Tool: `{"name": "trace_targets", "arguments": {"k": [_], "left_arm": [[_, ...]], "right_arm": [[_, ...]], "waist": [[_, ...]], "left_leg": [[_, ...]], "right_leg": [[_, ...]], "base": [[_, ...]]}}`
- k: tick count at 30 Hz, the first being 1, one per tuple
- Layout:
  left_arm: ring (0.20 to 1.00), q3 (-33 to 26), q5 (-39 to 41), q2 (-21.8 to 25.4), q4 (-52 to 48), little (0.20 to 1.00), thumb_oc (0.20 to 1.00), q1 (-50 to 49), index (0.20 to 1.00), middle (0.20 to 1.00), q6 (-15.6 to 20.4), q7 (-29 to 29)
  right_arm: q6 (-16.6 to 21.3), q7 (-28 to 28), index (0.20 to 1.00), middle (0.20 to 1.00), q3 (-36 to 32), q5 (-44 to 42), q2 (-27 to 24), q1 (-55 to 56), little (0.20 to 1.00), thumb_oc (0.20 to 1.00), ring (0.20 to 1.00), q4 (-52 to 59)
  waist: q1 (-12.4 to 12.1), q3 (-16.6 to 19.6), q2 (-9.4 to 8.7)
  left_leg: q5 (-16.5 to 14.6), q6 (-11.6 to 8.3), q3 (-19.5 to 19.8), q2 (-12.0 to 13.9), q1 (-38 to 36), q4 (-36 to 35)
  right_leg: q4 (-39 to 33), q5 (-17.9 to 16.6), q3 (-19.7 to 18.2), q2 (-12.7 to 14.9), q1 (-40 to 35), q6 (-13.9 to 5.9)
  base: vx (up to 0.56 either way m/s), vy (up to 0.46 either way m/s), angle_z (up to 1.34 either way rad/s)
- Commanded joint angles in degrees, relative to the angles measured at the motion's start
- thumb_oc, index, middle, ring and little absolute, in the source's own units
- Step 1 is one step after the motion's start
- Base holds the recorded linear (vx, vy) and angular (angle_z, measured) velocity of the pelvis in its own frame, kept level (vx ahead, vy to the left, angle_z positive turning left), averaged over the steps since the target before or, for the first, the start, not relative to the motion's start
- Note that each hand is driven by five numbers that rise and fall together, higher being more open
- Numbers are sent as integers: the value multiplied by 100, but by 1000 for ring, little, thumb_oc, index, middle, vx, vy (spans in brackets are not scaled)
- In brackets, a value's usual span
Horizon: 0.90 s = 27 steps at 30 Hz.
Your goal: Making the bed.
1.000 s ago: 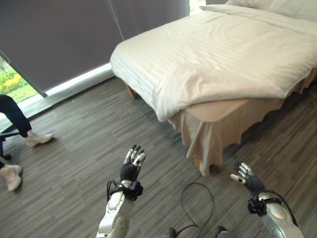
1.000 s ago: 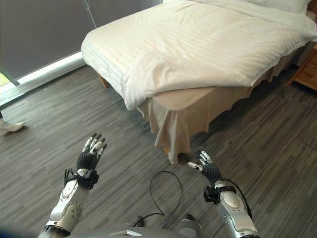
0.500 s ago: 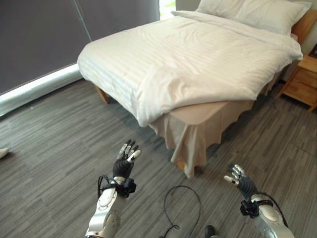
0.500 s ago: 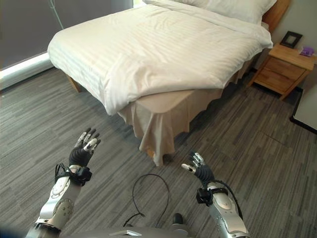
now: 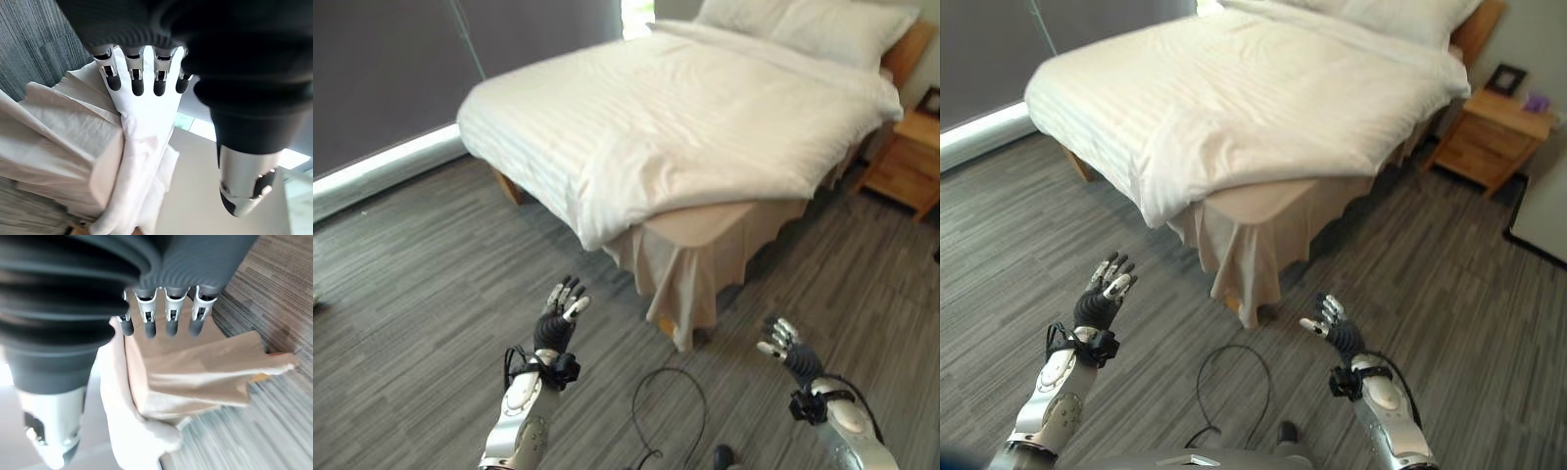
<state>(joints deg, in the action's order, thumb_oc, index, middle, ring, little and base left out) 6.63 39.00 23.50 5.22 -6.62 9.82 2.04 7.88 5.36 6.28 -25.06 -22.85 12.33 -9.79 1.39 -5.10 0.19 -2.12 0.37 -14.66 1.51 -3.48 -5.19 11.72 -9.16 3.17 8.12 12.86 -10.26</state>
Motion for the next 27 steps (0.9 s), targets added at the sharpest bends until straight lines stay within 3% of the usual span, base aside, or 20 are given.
{"name": "trace_targets", "arguments": {"k": [1,3,4,5,6,9,10,12,13,14,16,18,19,21,22,23,27], "left_arm": [[1000,-205,-158,328,-630,1000,1000,78,1000,1000,367,428],[1000,-335,-55,440,-697,1000,1000,47,1000,1000,393,532],[1000,-339,-52,443,-701,1000,1000,41,1000,1000,391,534],[1000,-441,124,490,-771,1000,1000,38,1000,1000,435,621],[1000,-631,405,564,-908,1000,1000,-9,1000,1000,498,717],[1000,-1010,854,660,-1196,1000,1000,53,1000,1000,543,892],[1000,-1118,878,497,-1111,1000,1000,56,1000,1000,692,768],[1000,-1101,898,367,-1043,1000,1000,108,1000,1000,688,795],[1000,-1071,919,171,-919,1000,1000,218,1000,1000,758,749],[1000,-1097,949,121,-923,1000,1000,221,1000,1000,754,745],[1000,-1194,962,39,-1015,1000,1000,109,1000,1000,753,633],[1000,-1264,978,-17,-924,1000,1000,48,1000,1000,722,589],[1000,-1260,978,-20,-922,1000,1000,44,1000,1000,723,591],[1000,-1306,939,-5,-832,1000,1000,-7,1000,1000,731,519],[1000,-1313,905,-9,-779,1000,1000,-57,1000,1000,735,488],[1000,-1323,711,-16,-741,1000,1000,-111,1000,1000,803,302],[1000,-1470,700,-132,-769,1000,1000,-172,1000,1000,744,235]], "right_arm": [[428,64,1000,1000,-297,208,-104,-114,1000,1000,1000,155],[458,17,1000,1000,-419,132,-19,-112,1000,1000,1000,99],[459,17,1000,1000,-416,131,-17,-110,1000,1000,1000,98],[475,34,1000,1000,-465,79,6,-114,1000,1000,1000,85],[515,73,1000,1000,-533,22,-46,-69,1000,1000,1000,96],[500,111,1000,1000,-603,-28,-131,-43,1000,1000,1000,167],[546,144,1000,1000,-536,-145,-164,-63,1000,1000,1000,168],[594,134,1000,1000,-561,-198,-192,-140,1000,1000,1000,179],[720,6,1000,1000,-732,-290,-327,-233,1000,1000,1000,147],[731,-49,1000,1000,-792,-303,-399,-310,1000,1000,1000,113],[739,-179,1000,1000,-878,-268,-455,-381,1000,1000,1000,104],[723,-226,1000,1000,-985,-199,-531,-356,1000,1000,1000,153],[722,-227,1000,1000,-987,-199,-534,-348,1000,1000,1000,157],[718,-245,1000,1000,-1080,-154,-585,-313,1000,1000,1000,230],[718,-250,1000,1000,-1096,-130,-613,-338,1000,1000,1000,245],[729,-263,1000,1000,-1046,-30,-687,-427,1000,1000,1000,185],[659,-214,1000,1000,-1030,-56,-505,-469,1000,1000,1000,177]], "waist": [[96,-414,160],[139,-370,131],[156,-384,146],[183,-346,134],[248,-316,72],[169,-256,-27],[128,-235,-75],[80,-198,-113],[28,-296,-163],[-48,-410,-238],[-116,-457,-313],[-164,-423,-332],[-173,-444,-325],[-247,-371,-306],[-298,-339,-301],[-447,-274,-249],[-434,-131,-227]], "left_leg": [[-5,96,627,178,-282,19],[-77,11,529,170,-445,19],[-86,4,546,193,-466,19],[-134,-76,513,218,-563,19],[-181,-188,550,280,-661,19],[62,-387,625,553,-555,118],[69,-463,657,677,-506,450],[154,-491,702,737,-357,821],[640,-579,751,916,215,2192],[711,-569,826,891,587,2894],[773,-528,724,964,793,2964],[782,-575,313,1161,1016,2471],[757,-581,306,1167,975,2475],[710,-609,145,963,1074,1772],[701,-588,216,792,1115,1493],[694,-539,574,462,1132,1058],[649,-484,791,362,822,637]], "right_leg": [[1804,-8,121,270,323,-175],[1211,99,516,493,433,-112],[1185,101,548,478,388,-108],[636,169,777,454,426,-73],[-125,172,838,268,412,-43],[-690,390,566,-24,-164,138],[-724,524,571,-187,-297,252],[-785,560,679,-226,-423,347],[-974,633,812,-296,-819,595],[-1057,659,898,-267,-975,692],[-1243,746,1037,-251,-1228,732],[-1359,794,1198,-186,-1463,677],[-1369,805,1194,-191,-1505,672],[-1491,833,1282,-193,-1661,604],[-1536,855,1254,-205,-1723,582],[-1562,926,1223,-230,-1817,532],[-1568,953,1146,-200,-1885,513]], "base": [[221,65,-35],[267,-13,-19],[266,-81,-8],[360,-181,-13],[358,-181,-14],[291,-320,20],[254,-312,46],[198,-245,23],[161,-309,4],[155,-305,30],[160,-169,50],[228,-91,25],[184,-10,47],[218,24,30],[329,73,-1],[302,84,-10],[233,94,-32]]}}
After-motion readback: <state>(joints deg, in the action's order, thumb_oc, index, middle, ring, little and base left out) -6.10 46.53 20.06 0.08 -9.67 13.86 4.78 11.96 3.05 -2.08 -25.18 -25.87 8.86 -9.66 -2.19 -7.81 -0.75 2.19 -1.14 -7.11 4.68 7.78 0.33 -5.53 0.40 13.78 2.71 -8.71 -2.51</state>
